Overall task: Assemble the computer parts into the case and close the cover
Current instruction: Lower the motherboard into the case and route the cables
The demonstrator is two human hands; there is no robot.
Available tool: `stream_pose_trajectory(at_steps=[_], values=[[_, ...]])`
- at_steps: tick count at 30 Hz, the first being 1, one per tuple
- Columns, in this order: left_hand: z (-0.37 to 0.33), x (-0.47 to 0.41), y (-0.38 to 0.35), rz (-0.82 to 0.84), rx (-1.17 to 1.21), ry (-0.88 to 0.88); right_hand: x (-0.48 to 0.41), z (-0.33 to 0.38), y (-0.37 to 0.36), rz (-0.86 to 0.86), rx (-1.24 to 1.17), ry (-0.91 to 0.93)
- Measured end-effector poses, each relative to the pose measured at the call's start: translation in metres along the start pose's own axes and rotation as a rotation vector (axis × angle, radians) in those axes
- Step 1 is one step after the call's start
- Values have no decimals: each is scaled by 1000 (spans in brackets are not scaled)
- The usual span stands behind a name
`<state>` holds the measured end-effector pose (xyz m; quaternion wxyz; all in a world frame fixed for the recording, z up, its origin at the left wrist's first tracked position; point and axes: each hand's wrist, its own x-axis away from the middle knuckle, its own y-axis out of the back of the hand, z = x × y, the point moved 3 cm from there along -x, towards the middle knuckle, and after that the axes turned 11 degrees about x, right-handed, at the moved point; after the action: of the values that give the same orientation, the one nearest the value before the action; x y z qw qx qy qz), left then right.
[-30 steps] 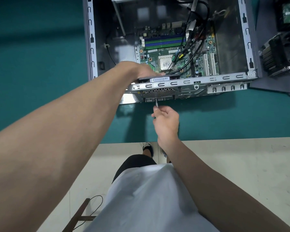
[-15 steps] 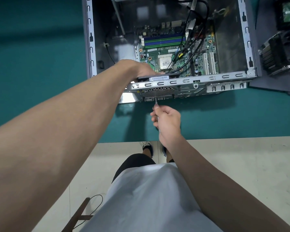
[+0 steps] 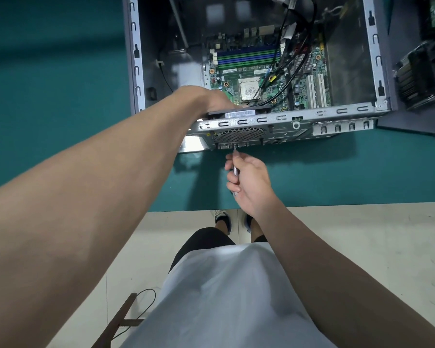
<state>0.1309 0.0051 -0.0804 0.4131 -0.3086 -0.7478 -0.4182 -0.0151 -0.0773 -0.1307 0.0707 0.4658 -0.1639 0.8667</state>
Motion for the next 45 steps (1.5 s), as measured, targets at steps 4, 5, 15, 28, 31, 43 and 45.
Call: stream_pose_trajectory(at_steps=[4, 5, 15, 28, 31, 43, 45], values=[[0, 1, -2, 19, 29, 8, 0, -6, 0, -54, -72, 29], [0, 0, -3, 9, 14, 7, -1, -7, 3, -100, -37, 52], [1, -7, -2, -7, -21, -13, -5, -6, 6, -168, 209, 56], [2, -9, -3, -12, -37, -28, -4, -1, 2, -128, 239, 9], [0, -7, -3, -11, -40, -28, -1, 1, 4, -204, 260, 89], [0, -10, -3, -18, -38, -33, -1, -3, 7, -126, -7, 86], [0, -10, -2, -20, -40, -33, -2, -1, 7, -166, 109, 110]])
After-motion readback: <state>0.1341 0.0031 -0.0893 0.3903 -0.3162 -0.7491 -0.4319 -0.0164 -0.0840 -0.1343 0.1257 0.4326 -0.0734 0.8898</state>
